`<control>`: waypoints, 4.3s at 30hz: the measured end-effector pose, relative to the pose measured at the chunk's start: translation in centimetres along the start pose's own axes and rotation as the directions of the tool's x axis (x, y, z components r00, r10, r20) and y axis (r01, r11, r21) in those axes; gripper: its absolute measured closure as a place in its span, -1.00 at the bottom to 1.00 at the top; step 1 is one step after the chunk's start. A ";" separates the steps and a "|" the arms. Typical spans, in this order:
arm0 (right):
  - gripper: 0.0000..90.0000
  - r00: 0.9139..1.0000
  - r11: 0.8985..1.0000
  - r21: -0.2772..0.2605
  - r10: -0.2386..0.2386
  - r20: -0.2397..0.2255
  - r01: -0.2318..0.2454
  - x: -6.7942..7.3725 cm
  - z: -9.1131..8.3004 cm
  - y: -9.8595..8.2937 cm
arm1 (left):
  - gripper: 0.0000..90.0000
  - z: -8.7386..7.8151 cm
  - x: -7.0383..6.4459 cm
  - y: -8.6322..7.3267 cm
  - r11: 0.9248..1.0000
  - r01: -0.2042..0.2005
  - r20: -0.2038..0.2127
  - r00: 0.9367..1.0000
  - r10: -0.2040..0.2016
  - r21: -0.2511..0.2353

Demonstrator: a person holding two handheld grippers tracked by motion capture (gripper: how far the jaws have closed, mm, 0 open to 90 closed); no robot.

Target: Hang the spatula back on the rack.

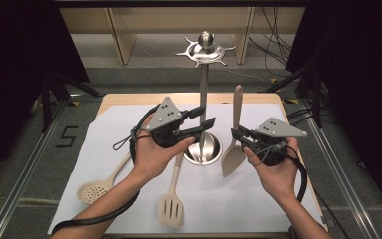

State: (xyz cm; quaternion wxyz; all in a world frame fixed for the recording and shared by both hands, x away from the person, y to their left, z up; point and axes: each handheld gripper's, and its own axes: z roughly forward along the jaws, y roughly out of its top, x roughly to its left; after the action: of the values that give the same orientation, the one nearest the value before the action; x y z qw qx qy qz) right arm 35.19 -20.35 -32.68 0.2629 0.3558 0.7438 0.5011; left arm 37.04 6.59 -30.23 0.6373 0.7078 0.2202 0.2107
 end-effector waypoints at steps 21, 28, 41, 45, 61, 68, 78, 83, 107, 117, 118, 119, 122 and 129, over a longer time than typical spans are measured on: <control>0.75 1.000 1.000 -0.013 -0.023 0.015 0.023 -1.0 0.4 1.8 | 0.17 -7.3 4.9 -7.6 0.995 -0.004 -0.253 0.967 0.028 0.097; 0.75 0.999 0.999 -0.019 -0.032 0.020 0.033 -1.1 0.7 2.2 | 0.17 -8.4 6.2 -9.4 0.992 0.024 -0.301 0.954 0.013 0.121; 0.75 1.000 0.999 -0.029 -0.028 0.001 0.028 -1.0 1.3 3.0 | 0.17 -8.2 6.1 -9.4 0.992 0.018 -0.302 0.953 0.019 0.121; 0.75 0.999 0.999 -0.023 -0.030 -0.016 0.030 -0.9 1.3 3.4 | 0.17 -8.2 6.1 -9.4 0.992 0.020 -0.302 0.953 0.018 0.121; 0.75 0.999 0.999 -0.017 -0.043 -0.029 0.042 -0.7 2.0 4.5 | 0.17 -8.3 6.1 -9.2 0.993 0.013 -0.300 0.954 0.023 0.118; 0.75 0.998 0.999 -0.013 -0.050 -0.026 0.050 -0.9 2.3 4.7 | 0.17 -8.3 6.1 -9.2 0.993 0.015 -0.303 0.953 0.021 0.116; 0.75 0.999 0.999 -0.008 -0.041 -0.014 0.041 -1.1 2.9 4.6 | 0.17 -8.3 6.1 -9.3 0.993 0.017 -0.303 0.953 0.019 0.117; 0.75 0.999 0.999 0.004 -0.044 -0.021 0.044 -1.0 3.1 4.8 | 0.17 -8.4 6.1 -9.3 0.993 0.016 -0.303 0.953 0.021 0.119; 0.75 0.999 0.999 0.025 -0.033 -0.028 0.034 -1.0 4.4 5.2 | 0.17 -8.4 6.2 -9.5 0.993 0.017 -0.302 0.953 0.020 0.118; 0.74 1.000 1.000 0.017 -0.011 -0.012 0.011 -0.7 4.7 5.1 | 0.16 -8.4 6.2 -9.5 0.993 0.014 -0.301 0.953 0.024 0.121; 0.74 1.000 1.000 0.020 -0.013 -0.012 0.013 -0.7 4.7 5.1 | 0.16 -8.4 6.2 -9.5 0.993 0.014 -0.302 0.953 0.024 0.121; 0.74 1.000 1.000 0.027 -0.015 -0.017 0.016 -0.7 4.6 5.1 | 0.16 -8.4 6.2 -9.5 0.992 0.014 -0.303 0.953 0.024 0.124; 0.73 0.999 0.999 0.021 -0.039 -0.010 0.039 -0.8 4.7 5.1 | 0.16 -8.4 6.2 -9.5 0.993 0.013 -0.302 0.953 0.025 0.121; 0.60 0.999 0.999 0.016 -0.048 -0.016 0.049 -0.6 4.2 5.1 | 0.16 -8.4 6.2 -9.5 0.993 0.016 -0.305 0.952 0.021 0.117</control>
State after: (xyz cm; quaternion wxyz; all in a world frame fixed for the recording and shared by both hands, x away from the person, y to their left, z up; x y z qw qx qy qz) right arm 40.08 -17.21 -29.41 0.2664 0.3359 0.7582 0.4913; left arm 36.81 17.89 -38.76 0.5522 0.7036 0.3271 0.3050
